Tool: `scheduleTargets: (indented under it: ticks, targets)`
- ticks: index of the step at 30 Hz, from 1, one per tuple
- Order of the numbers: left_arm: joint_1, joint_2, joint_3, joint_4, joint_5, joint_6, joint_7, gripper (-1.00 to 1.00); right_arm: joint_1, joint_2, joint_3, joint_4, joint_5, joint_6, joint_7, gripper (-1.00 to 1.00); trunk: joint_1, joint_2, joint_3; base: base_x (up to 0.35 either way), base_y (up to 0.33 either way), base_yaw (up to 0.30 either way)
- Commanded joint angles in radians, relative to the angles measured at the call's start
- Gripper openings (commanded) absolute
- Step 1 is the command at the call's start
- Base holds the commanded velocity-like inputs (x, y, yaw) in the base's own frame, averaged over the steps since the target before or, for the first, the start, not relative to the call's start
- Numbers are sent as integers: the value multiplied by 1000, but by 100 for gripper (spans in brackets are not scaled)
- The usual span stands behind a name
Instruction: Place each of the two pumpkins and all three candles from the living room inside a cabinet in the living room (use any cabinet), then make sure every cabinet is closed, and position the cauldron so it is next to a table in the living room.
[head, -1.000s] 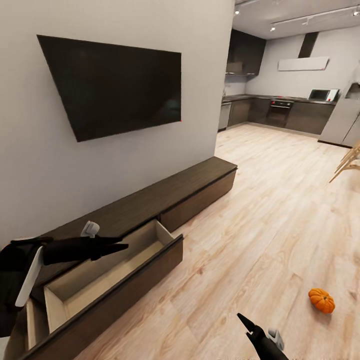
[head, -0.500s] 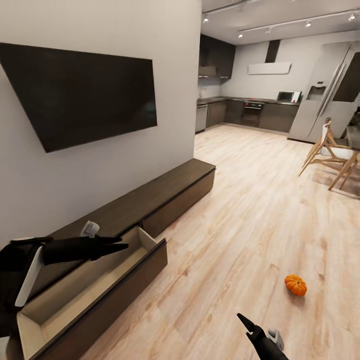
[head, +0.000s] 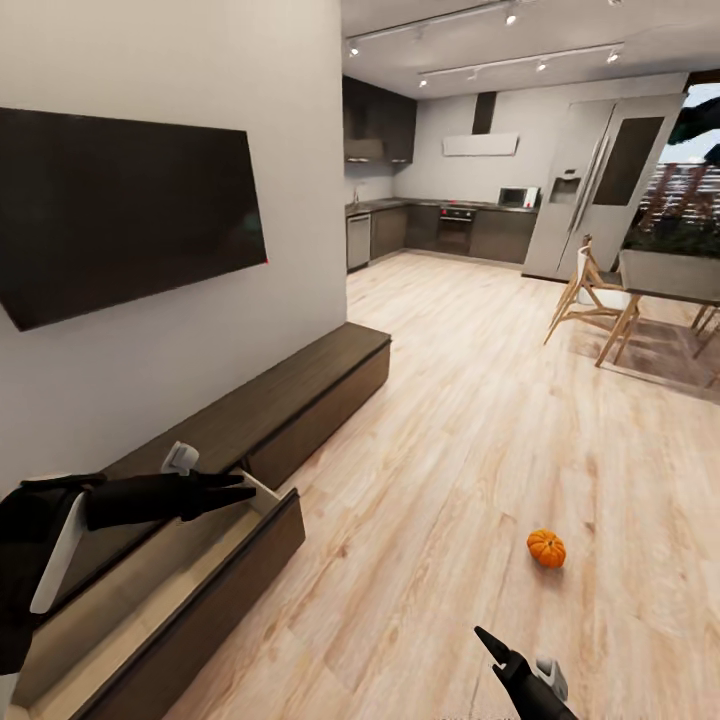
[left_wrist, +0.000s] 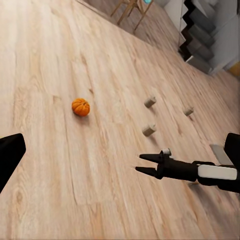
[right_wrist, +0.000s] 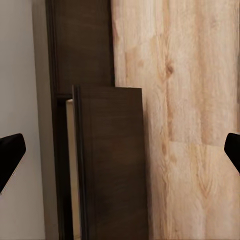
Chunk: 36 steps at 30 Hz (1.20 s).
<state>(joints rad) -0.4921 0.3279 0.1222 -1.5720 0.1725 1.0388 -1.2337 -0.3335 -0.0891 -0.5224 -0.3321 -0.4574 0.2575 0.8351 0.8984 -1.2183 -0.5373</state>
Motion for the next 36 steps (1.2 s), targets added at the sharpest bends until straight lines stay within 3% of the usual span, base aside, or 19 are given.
scheduleTargets:
  ticks: [1,7,11,15,23,29,32,36]
  targets:
    - [0,0,1,0,1,6,-2,100,-1,0,-2,1,-7,9,2,100,-4,7,3,0,0,-272]
    - [0,0,1,1,0,6,1,100,-1,0,-2,1,-7,9,2,100,-27,49,26,0,0,-272]
    - [0,-1,0,2,-1,6,57,100,-1,0,-2,1,-7,9,2,100,-42,77,41,0,0,-272]
    - [0,-2,1,3,-1,7,191,100,0,0,-2,1,-7,9,2,100,-58,105,57,0,0,-272]
    - [0,-8,2,37,-1,7,571,100,-1,-4,-4,1,-9,8,-62,100,-88,161,88,0,0,-272]
    - [0,-21,0,83,-2,6,745,100,-1,-3,-5,-1,-9,8,-111,100,-111,203,109,0,0,-220]
    - [0,-40,-5,110,-2,6,833,100,-1,-1,-5,-1,-7,-2,-122,100,-123,224,119,0,0,-89]
    - [-1,-69,-55,125,-2,5,936,100,-1,-1,3,-2,-2,-8,-158,100,-138,252,132,0,0,-27]
